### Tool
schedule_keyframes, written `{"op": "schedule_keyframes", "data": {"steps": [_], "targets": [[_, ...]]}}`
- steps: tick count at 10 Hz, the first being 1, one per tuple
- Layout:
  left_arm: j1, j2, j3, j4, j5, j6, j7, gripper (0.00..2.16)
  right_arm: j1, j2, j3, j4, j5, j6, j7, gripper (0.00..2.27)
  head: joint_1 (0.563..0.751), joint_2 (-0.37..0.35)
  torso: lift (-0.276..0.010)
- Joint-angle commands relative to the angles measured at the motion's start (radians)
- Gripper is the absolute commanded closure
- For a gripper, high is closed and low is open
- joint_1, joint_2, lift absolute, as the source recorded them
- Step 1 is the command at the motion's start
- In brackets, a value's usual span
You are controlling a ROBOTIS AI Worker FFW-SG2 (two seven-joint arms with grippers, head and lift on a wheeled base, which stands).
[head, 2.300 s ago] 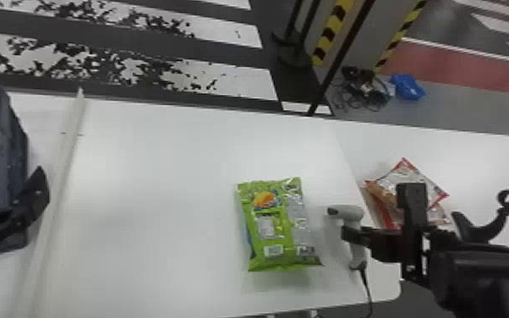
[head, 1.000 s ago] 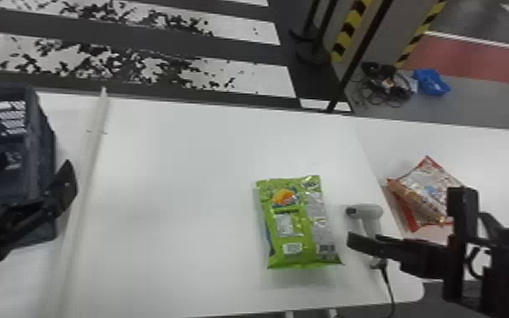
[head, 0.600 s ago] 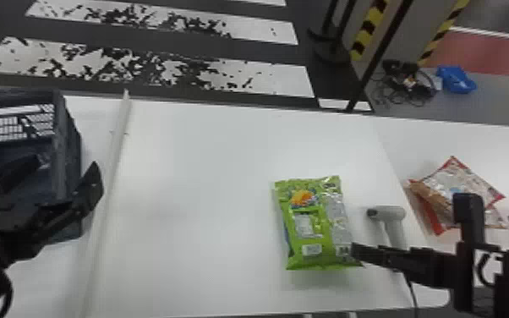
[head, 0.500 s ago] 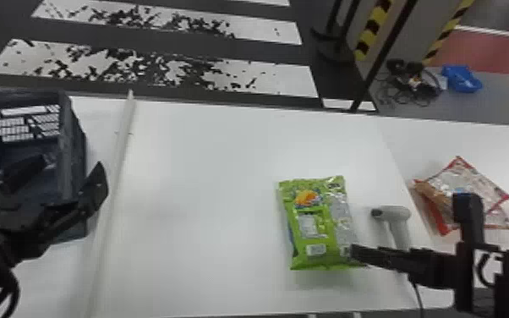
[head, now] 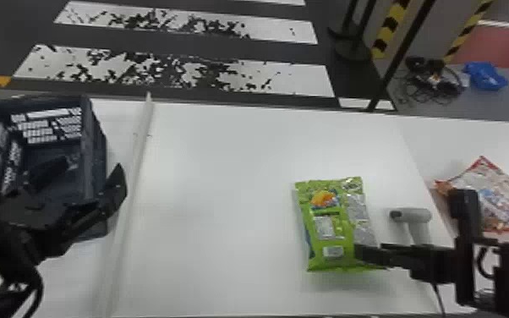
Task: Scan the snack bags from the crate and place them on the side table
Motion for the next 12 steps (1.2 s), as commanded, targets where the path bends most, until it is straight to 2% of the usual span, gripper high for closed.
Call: {"op": "schedule_keyframes", "data": {"steps": [1,2,3,4,6,8,10,12], "targets": [[0.0,-0.001,0.0,0.0,0.0,0.0,0.0,0.08,-0.022,-0.005,0.028,0.045,0.044,-0.028,0.028,0.26,0.695,-0.114,-0.094],[0.0,-0.001,0.0,0.0,0.0,0.0,0.0,0.08,-0.023,-0.005,0.032,0.059,0.055,-0.047,0.046,0.9,0.695,-0.111,-0.094],[0.0,-0.001,-0.001,0.0,0.0,0.003,0.002,0.08,-0.023,-0.005,0.036,0.066,0.066,-0.05,0.048,1.8,0.695,-0.11,-0.094],[-0.002,-0.001,-0.001,0.001,0.0,0.0,0.002,0.08,-0.023,-0.007,0.03,0.065,0.069,-0.053,0.055,2.05,0.695,-0.111,-0.094],[-0.002,-0.001,0.0,0.003,0.0,0.0,0.002,0.08,-0.023,-0.005,-0.001,0.066,0.046,-0.053,0.1,2.24,0.695,-0.115,-0.094],[-0.002,-0.001,0.0,0.003,0.0,0.0,0.002,0.08,-0.023,-0.005,-0.061,0.068,-0.025,-0.053,0.124,2.24,0.695,-0.114,-0.094],[-0.002,-0.001,0.002,0.003,0.0,0.0,0.002,0.08,-0.023,-0.002,-0.176,0.068,-0.157,-0.05,0.129,2.24,0.695,-0.128,-0.094],[-0.003,-0.003,0.0,0.0,0.0,0.0,0.003,0.08,-0.03,0.021,-0.318,0.074,-0.276,-0.151,0.075,2.24,0.695,-0.158,-0.094]]}}
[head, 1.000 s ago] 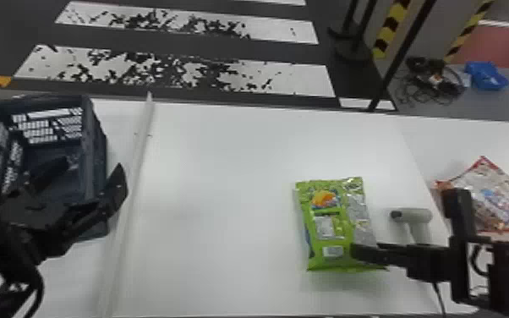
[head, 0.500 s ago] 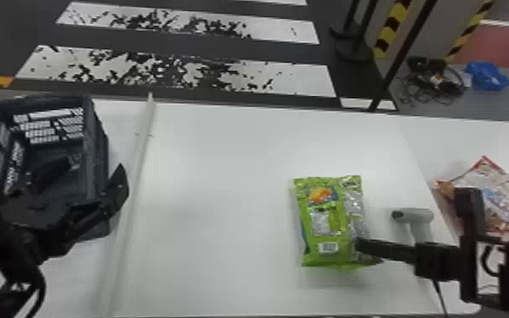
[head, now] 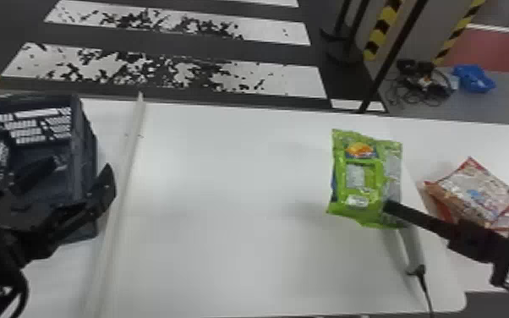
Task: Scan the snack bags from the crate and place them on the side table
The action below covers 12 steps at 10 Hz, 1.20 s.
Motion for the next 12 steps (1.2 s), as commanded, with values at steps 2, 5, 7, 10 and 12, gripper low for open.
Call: {"op": "schedule_keyframes", "data": {"steps": [2,5,7,10,12], "targets": [[-0.003,-0.003,-0.006,-0.005,-0.001,0.003,0.0,0.08,-0.027,0.007,-0.144,0.05,-0.106,-0.115,-0.135,2.24,0.695,-0.241,-0.094],[-0.003,-0.003,-0.008,-0.014,-0.003,0.006,0.0,0.08,-0.118,-0.033,-0.182,0.298,-0.117,-0.406,-0.257,2.23,0.695,-0.35,-0.094],[0.0,-0.003,-0.008,-0.022,-0.005,0.009,0.0,0.08,-0.179,-0.104,-0.165,0.502,-0.115,-0.603,-0.293,2.23,0.695,-0.35,-0.094],[0.003,0.0,-0.006,-0.021,-0.005,0.009,-0.001,0.08,-0.271,-0.213,-0.119,0.748,-0.094,-0.676,-0.374,2.13,0.695,-0.35,-0.094],[0.005,0.001,-0.003,-0.022,-0.003,0.009,-0.003,0.08,-0.296,-0.239,-0.092,0.829,-0.075,-0.689,-0.428,1.26,0.695,-0.35,-0.094]]}}
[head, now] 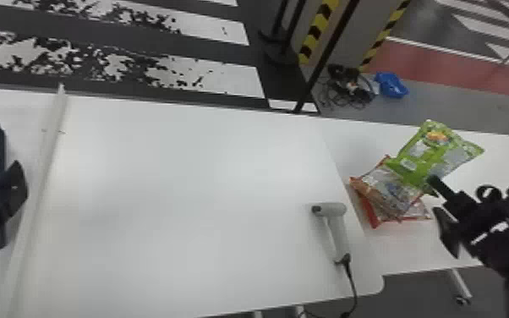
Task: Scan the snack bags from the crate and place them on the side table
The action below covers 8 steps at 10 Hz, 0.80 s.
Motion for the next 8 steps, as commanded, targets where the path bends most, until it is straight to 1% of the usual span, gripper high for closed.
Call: {"op": "schedule_keyframes", "data": {"steps": [1,2,4,5,6,8], "targets": [[0.002,-0.001,-0.001,-0.002,0.001,0.0,0.0,0.08,-0.017,-0.011,0.011,0.044,0.004,-0.002,-0.02,0.48,0.695,-0.35,-0.094],[0.007,-0.001,-0.004,-0.005,0.001,0.0,-0.001,0.08,-0.02,-0.017,0.016,0.053,0.006,-0.002,-0.037,0.03,0.695,-0.35,-0.094],[0.013,-0.003,-0.005,-0.015,-0.001,0.0,0.0,0.08,-0.021,-0.019,0.016,0.048,-0.006,0.01,-0.072,0.04,0.695,-0.35,-0.094],[0.014,-0.006,-0.01,-0.016,-0.004,0.0,0.0,0.08,0.012,-0.003,0.014,-0.005,-0.019,0.007,-0.082,0.06,0.695,-0.35,-0.094],[0.014,-0.006,-0.012,-0.016,-0.005,0.0,0.004,0.08,0.071,0.033,0.006,-0.124,-0.034,0.007,-0.083,0.06,0.695,-0.35,-0.094],[0.013,-0.007,-0.03,-0.016,-0.013,0.0,0.013,0.08,0.215,0.17,0.003,-0.455,-0.035,0.001,-0.083,0.06,0.695,-0.35,-0.094]]}}
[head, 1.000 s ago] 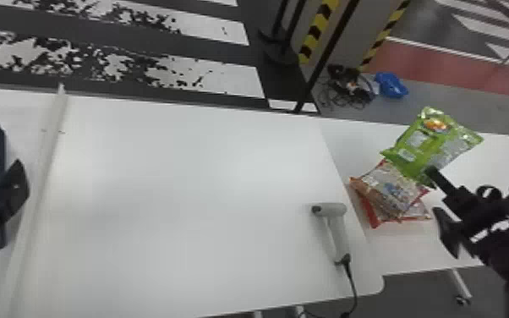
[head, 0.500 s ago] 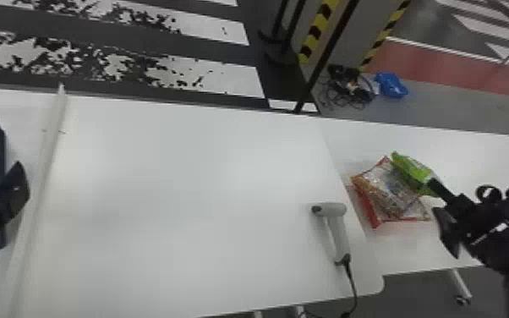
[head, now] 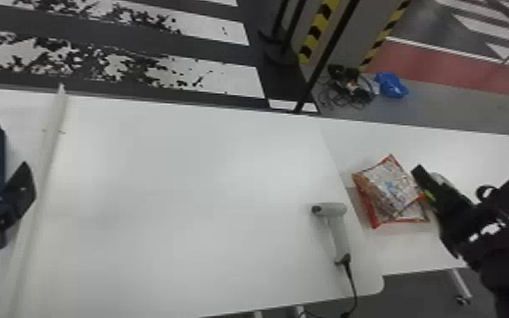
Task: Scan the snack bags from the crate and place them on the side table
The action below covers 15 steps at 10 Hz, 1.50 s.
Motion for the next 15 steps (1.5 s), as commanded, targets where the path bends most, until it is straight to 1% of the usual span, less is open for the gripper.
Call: {"op": "schedule_keyframes", "data": {"steps": [1,2,3,4,5,6,8,9,11,12,14,15], "targets": [[-0.001,-0.003,-0.014,0.0,-0.006,0.0,0.005,0.08,0.113,0.115,0.023,-0.258,0.013,-0.016,0.0,0.06,0.695,-0.35,-0.094],[-0.001,-0.003,-0.02,-0.002,-0.008,0.0,0.013,0.08,0.173,0.167,0.061,-0.374,0.021,-0.047,0.0,0.06,0.695,-0.35,-0.094],[-0.003,-0.003,-0.025,-0.002,-0.008,0.0,0.017,0.08,0.217,0.209,0.109,-0.466,0.05,-0.077,-0.002,0.06,0.695,-0.35,-0.094],[-0.003,-0.003,-0.032,-0.002,-0.012,-0.003,0.025,0.08,0.254,0.243,0.161,-0.534,0.084,-0.111,-0.002,0.06,0.695,-0.35,-0.094],[-0.003,-0.003,-0.039,0.005,-0.014,-0.006,0.031,0.08,0.295,0.267,0.222,-0.581,0.122,-0.178,-0.003,0.06,0.695,-0.35,-0.094],[-0.003,-0.003,-0.045,0.015,-0.015,-0.012,0.04,0.08,0.32,0.284,0.288,-0.604,0.179,-0.237,-0.005,0.06,0.695,-0.311,-0.094],[-0.003,-0.003,-0.046,0.041,-0.018,-0.071,0.045,0.08,0.349,0.295,0.425,-0.601,0.309,-0.353,-0.057,0.06,0.695,-0.249,-0.094],[-0.003,-0.002,-0.046,0.063,-0.018,-0.107,0.045,0.08,0.36,0.308,0.465,-0.575,0.334,-0.396,-0.069,0.05,0.695,-0.212,-0.094],[-0.008,0.0,-0.065,0.11,-0.029,-0.166,0.048,0.08,0.386,0.345,0.521,-0.551,0.375,-0.445,-0.074,0.06,0.695,-0.159,-0.094],[-0.009,0.0,-0.071,0.13,-0.031,-0.202,0.05,0.08,0.398,0.358,0.544,-0.547,0.397,-0.464,-0.092,0.06,0.695,-0.142,-0.094],[-0.012,-0.002,-0.072,0.161,-0.032,-0.233,0.059,0.08,0.421,0.379,0.592,-0.537,0.467,-0.528,-0.127,0.06,0.695,-0.125,-0.094],[-0.012,-0.003,-0.077,0.172,-0.034,-0.242,0.059,0.08,0.434,0.399,0.606,-0.535,0.496,-0.544,-0.135,0.06,0.695,-0.112,-0.094]]}}
